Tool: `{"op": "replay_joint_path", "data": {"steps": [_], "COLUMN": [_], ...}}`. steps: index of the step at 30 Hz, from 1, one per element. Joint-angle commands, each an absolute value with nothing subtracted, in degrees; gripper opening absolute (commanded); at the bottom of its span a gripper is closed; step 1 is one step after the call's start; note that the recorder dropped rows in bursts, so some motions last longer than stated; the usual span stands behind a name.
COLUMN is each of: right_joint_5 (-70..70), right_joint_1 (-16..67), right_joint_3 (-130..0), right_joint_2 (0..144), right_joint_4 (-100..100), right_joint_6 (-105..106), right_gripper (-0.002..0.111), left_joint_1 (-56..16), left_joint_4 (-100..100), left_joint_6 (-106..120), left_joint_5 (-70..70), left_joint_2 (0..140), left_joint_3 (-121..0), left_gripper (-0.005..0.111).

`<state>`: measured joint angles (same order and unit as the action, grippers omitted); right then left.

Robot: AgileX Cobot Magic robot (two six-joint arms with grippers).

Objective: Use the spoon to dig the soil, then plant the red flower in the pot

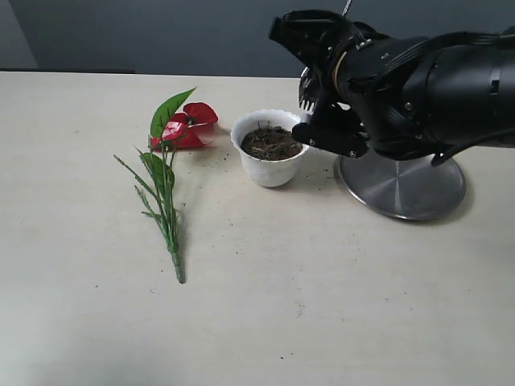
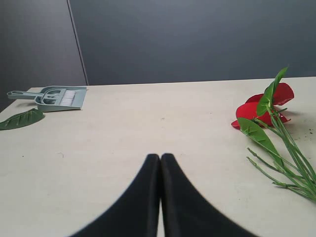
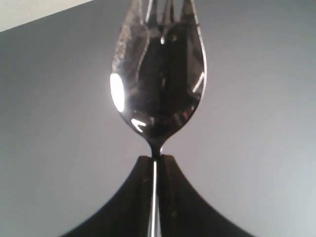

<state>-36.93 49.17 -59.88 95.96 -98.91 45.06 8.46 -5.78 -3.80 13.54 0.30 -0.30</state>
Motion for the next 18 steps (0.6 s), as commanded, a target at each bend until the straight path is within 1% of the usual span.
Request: {"op": "replay_joint_path", "data": {"steps": [1, 12, 18], "right_joint_5": [-36.8, -36.7, -37.0], "right_joint_1": [49.2, 49.2, 49.2], "right_joint_3": [-59.7, -60.0, -64.6], "right_joint_2": [99.1, 106.1, 107.2], "right_joint_4": [-99.9, -99.9, -99.9], "right_joint_6": [46.3, 52.1, 52.1], "right_gripper": [-0.001, -0.001, -0.001], "left_joint_1": [8.5, 8.5, 8.5], "left_joint_4": [-5.7, -5.7, -5.7], "left_joint_6": [-3.9, -3.9, -3.9], "left_joint_5": [13.6, 13.6, 13.6], "left_joint_2": [0.0, 0.0, 0.0], "left_joint_3": [0.0, 0.0, 0.0], "left_gripper": [0.0, 0.0, 0.0]}}
